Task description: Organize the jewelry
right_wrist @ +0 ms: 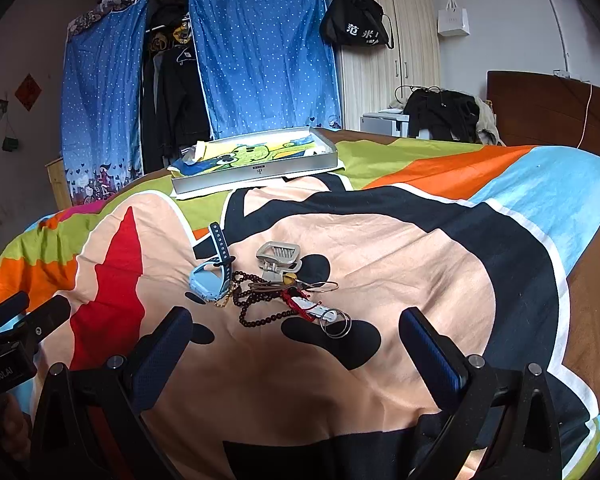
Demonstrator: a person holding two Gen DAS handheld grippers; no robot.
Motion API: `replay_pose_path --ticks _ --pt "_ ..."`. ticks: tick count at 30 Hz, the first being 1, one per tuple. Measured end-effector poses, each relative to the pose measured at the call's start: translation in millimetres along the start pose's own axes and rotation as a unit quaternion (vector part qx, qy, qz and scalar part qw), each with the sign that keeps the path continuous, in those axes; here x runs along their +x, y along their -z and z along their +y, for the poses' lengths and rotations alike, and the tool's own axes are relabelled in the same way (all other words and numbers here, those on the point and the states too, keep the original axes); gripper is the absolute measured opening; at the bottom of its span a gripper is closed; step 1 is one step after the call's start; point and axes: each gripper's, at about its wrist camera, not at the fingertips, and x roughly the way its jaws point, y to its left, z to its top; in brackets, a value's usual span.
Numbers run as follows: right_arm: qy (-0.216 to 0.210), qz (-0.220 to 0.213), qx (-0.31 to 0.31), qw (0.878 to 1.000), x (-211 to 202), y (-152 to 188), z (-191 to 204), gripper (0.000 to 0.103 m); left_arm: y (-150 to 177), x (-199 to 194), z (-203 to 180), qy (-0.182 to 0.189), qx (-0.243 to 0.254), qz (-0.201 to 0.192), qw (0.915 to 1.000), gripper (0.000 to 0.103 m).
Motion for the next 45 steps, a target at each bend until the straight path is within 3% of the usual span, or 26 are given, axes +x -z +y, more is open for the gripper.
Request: replay_pose_path --ticks 45 --pt "-0.006 0.004 0.006 1.0 -0.5 3.5 1.1 0.103 -0.5 -0.6 -5.2 0.0 0.006 -0.002 1.0 0.101"
